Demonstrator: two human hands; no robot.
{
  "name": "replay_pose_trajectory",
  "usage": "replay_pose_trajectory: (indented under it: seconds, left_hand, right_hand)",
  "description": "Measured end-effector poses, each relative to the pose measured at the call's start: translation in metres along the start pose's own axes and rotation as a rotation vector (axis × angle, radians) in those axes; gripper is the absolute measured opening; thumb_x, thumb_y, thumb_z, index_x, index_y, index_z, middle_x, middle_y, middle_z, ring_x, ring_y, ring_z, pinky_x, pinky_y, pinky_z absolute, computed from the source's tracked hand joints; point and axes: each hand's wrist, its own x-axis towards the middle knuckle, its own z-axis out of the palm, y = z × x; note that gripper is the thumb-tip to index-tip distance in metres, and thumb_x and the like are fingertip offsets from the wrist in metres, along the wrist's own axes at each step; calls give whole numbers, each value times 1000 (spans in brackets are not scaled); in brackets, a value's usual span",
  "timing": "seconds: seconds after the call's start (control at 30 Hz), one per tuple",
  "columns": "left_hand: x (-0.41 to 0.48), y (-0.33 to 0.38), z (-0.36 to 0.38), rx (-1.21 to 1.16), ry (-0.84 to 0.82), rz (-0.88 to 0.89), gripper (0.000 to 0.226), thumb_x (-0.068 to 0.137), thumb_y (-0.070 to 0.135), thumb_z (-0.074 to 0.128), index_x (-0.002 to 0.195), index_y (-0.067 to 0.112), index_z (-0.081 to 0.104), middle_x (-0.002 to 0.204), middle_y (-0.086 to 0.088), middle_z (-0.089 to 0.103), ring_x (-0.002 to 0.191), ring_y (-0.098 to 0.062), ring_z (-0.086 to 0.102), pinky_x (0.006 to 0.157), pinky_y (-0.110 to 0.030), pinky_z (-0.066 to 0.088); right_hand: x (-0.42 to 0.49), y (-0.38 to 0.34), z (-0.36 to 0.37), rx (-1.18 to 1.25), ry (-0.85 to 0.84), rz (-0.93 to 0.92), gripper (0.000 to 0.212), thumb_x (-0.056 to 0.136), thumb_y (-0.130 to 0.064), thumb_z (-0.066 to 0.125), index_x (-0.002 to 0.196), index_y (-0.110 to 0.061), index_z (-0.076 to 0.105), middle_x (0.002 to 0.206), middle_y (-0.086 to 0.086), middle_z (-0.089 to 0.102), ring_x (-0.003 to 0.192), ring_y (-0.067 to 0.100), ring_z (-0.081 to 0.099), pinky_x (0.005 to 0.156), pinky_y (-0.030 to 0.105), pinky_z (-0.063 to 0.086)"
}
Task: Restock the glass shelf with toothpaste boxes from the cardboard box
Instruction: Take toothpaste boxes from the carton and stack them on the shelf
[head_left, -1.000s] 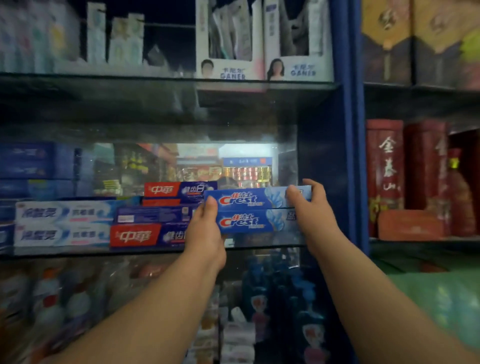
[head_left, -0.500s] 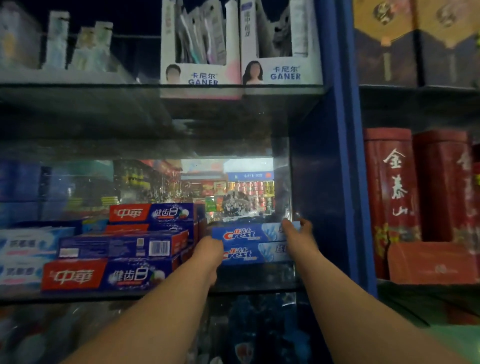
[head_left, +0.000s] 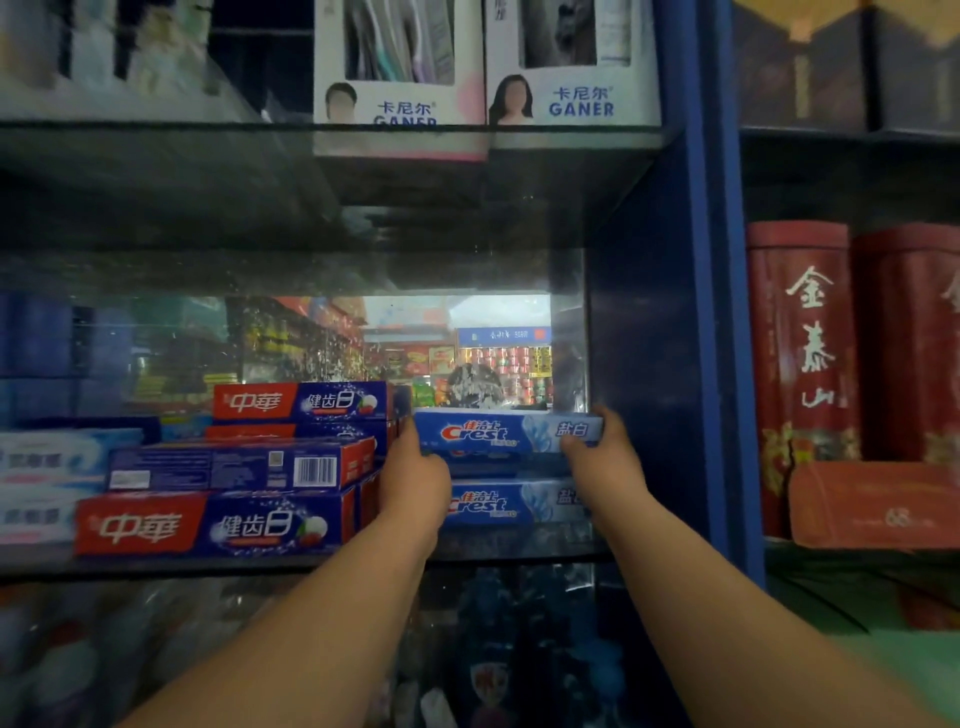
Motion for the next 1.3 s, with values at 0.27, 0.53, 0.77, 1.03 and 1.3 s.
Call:
replay_pose_trajectory:
  seconds: [0.27,0.53,0.77,1.03,1.3]
  left_hand:
    - [5,-1,7,42,-118,-202,32,92,5,41,111,27,54,101,-7,64,92,-28,65,86,-47,56]
    - [6,4,2,-19,-169,-314,34,91,3,47,121,20,49,105,-12,64,89,-29,68,81,-44,58]
    - [9,2,7,153,-99,-286,45,93,14,45,136,18,34,116,-14,55,98,-30,63,87,-46,55]
    - [10,-3,7,197,54,-274,36,100,15,39,136,10,35,87,-7,47,67,-16,45,58,-25,40]
    - [8,0,4,63,-92,-272,38,95,14,40,132,20,35,107,-12,59,88,-27,65,73,-41,58]
  right_hand:
    - [4,0,3,-251,-144,199,38,94,-16,56,129,-10,42,111,11,57,96,27,59,81,35,53]
    - [9,5,4,-474,-67,133,34,94,-19,46,126,-14,55,119,13,56,105,30,59,92,40,52]
    - [10,6,2,-223,-57,266,37,91,-15,55,127,-7,47,102,11,60,89,26,63,82,40,57]
    - [6,4,2,-200,-95,217,32,95,-12,52,126,-9,42,102,10,56,84,23,60,70,36,55]
    - [3,4,2,-79,-178,189,32,84,-18,60,107,-21,38,101,6,58,85,23,63,70,33,56]
